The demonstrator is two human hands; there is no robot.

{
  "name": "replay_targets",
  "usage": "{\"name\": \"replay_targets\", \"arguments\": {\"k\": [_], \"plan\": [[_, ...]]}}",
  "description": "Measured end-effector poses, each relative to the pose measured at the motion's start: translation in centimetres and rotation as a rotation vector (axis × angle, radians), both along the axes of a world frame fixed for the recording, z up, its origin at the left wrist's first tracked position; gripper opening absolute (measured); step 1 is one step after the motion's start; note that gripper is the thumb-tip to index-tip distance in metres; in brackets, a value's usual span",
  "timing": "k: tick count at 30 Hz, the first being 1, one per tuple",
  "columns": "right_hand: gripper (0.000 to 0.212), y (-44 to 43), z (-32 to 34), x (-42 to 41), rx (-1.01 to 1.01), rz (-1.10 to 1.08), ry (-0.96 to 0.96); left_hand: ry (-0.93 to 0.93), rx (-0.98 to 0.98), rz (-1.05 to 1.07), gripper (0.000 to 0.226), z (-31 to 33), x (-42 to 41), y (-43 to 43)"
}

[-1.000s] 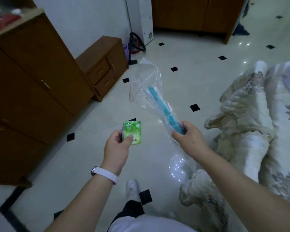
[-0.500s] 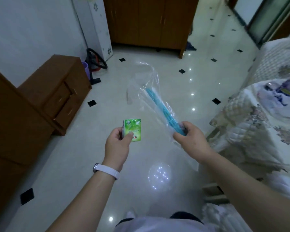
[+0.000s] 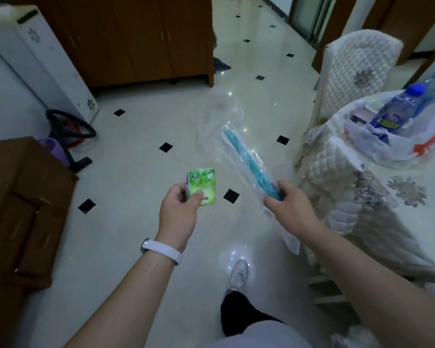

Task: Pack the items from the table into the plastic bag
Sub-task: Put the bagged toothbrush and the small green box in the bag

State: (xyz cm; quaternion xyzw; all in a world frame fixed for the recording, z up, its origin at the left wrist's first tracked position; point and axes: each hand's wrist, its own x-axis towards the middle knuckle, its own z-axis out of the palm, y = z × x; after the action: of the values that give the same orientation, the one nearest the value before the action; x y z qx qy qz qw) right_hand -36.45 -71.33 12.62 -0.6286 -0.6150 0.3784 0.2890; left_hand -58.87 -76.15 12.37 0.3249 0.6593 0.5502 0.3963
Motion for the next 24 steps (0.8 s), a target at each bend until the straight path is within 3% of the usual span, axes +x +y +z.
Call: {"name": "replay_targets", "arguments": {"k": [11,24], "plan": [[0.011,20.3,2.6,4.3,0.044,-0.157,0.062,0.101,-0.003,-0.161,0.008,3.4,4.2,22.4],[0.017,30.8,2.0,12.3,0.033,-0.551,0.042,0.101,-0.003,-0.534,0.010,1.8,12.4,41.4]]}}
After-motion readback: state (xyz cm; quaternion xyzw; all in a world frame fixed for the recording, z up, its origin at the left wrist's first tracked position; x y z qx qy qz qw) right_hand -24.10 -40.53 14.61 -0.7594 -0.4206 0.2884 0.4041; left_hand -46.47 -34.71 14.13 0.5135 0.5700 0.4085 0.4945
